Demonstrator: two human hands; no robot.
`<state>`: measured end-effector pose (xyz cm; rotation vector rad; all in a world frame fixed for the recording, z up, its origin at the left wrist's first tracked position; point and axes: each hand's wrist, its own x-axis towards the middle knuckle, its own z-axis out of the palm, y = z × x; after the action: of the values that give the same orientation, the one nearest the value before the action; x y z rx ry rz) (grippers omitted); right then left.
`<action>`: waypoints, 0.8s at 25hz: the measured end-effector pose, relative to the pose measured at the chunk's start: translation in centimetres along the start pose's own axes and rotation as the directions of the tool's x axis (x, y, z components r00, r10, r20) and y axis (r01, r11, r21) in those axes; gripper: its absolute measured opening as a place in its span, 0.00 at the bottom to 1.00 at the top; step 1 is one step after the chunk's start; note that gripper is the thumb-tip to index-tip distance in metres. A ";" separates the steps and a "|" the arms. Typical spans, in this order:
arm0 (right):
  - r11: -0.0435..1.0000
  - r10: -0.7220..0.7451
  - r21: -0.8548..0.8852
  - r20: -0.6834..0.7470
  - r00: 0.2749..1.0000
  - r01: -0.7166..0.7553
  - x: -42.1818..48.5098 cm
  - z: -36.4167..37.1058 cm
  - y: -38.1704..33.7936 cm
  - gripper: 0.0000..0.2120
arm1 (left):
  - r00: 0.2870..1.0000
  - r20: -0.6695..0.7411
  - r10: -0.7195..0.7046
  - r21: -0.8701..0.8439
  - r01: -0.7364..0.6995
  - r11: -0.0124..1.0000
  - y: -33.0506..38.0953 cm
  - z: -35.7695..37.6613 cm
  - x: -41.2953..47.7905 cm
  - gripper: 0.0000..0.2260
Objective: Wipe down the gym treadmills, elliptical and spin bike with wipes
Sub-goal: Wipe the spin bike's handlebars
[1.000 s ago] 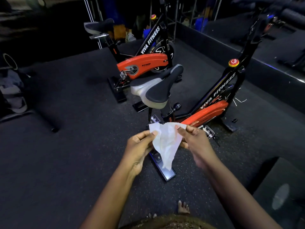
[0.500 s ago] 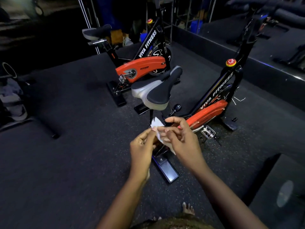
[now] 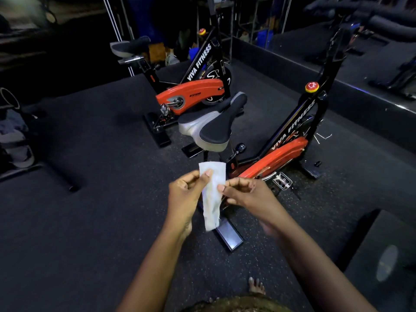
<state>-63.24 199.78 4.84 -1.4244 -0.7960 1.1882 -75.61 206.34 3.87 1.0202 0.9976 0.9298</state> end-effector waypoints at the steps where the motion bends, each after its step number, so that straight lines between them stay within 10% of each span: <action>1: 0.998 0.000 0.069 -0.019 1.000 0.001 0.0 0.2 0.0 0.02 | 1.000 -0.011 -0.004 -0.001 0.004 1.000 0.0 -0.1 0.0 0.06; 8: 0.994 -0.028 0.089 -0.288 0.957 0.056 0.9 0.7 1.8 0.07 | 0.996 0.035 0.082 0.127 -0.086 0.988 -1.2 -0.8 -0.7 0.16; 14: 0.992 -0.118 -0.027 0.097 0.988 0.121 0.4 0.2 0.9 0.17 | 0.976 0.216 -0.001 0.156 -0.033 0.987 -0.8 -1.7 -0.4 0.16; 20: 0.919 -0.152 -0.371 -0.022 0.988 0.133 1.4 -0.1 1.3 0.04 | 0.929 0.189 0.317 0.519 -0.369 0.771 -0.4 -2.8 0.4 0.12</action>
<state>-62.94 200.75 3.29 -1.6611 -1.1114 0.9169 -78.13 207.32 2.84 1.7674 1.0426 0.8963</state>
